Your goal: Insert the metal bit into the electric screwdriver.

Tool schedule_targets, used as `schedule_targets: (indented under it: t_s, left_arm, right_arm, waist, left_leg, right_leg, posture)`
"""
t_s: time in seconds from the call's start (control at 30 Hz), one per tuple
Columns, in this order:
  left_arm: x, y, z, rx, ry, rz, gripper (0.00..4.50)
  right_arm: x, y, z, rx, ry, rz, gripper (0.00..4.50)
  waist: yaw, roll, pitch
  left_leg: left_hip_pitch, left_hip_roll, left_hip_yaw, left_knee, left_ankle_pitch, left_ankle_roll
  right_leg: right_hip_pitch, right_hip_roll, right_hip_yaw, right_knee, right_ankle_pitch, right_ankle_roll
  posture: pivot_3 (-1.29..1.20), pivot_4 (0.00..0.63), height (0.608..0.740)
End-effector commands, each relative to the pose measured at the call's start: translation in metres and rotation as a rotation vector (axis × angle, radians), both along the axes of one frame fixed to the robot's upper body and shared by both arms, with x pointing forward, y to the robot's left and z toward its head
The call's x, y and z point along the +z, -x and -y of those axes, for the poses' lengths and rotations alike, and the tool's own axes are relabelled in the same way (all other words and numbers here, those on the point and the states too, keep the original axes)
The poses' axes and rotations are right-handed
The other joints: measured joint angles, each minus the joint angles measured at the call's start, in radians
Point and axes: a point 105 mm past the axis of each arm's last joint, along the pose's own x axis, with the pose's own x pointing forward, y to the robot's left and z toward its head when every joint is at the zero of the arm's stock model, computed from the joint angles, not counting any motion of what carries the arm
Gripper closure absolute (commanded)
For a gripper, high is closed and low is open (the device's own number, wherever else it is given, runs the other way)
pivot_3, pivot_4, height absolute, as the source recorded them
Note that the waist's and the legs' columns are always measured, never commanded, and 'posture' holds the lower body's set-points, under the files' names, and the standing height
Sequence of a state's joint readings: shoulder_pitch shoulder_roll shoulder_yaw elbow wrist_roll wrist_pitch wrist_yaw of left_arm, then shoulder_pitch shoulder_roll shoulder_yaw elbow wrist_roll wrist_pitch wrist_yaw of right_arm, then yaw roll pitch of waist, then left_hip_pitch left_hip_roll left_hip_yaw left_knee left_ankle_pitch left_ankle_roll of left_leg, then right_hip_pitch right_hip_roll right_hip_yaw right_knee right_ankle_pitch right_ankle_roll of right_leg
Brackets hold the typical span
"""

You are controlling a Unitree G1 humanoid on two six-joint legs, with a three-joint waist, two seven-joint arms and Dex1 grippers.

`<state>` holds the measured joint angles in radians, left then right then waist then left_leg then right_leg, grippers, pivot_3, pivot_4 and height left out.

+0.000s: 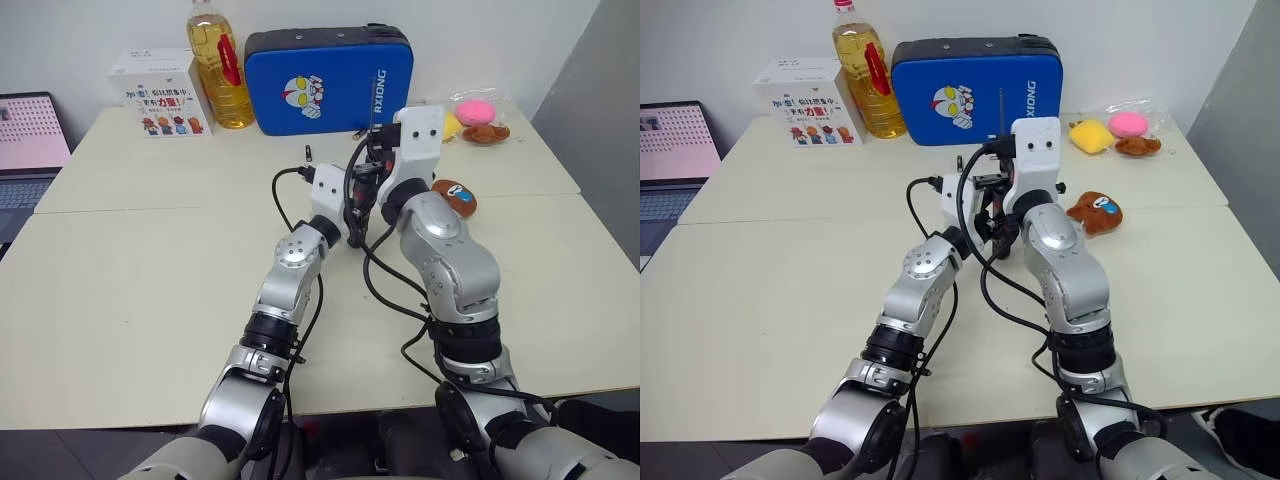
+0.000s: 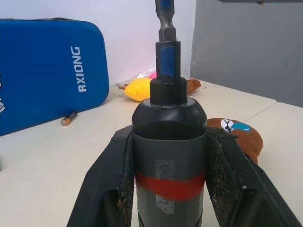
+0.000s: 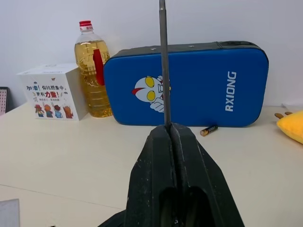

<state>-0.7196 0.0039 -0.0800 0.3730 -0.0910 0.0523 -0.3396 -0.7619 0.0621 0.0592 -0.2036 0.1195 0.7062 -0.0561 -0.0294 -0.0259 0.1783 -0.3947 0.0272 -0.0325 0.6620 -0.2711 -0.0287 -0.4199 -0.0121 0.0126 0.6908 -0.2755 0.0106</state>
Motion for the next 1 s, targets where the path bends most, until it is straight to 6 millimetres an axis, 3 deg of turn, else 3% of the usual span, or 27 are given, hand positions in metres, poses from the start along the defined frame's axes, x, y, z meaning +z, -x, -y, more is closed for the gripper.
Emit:
schedule_targets:
  t_s: [0.03,1.0]
  left_arm:
    - [0.019,-0.001,-0.004,0.016,0.006,0.072,2.82]
    - [0.018,0.003,0.000,-0.005,0.002,0.085,2.82]
  right_arm:
    - [-0.022,-0.004,0.004,-0.010,0.011,-0.101,4.47]
    - [-0.043,-0.004,0.003,0.053,-0.034,-0.268,4.47]
  waist:
    - [0.000,0.000,0.000]
    - [0.000,0.000,-0.003]
  left_leg:
    - [0.000,0.000,0.000,0.000,0.000,0.000]
    - [0.001,0.000,0.001,0.000,0.000,0.000]
  right_leg:
    - [0.000,0.000,0.000,0.000,0.000,0.000]
    - [0.000,0.001,0.001,0.001,0.000,0.000]
  posture:
    - [0.00,0.150,0.740]
    - [0.00,0.150,0.740]
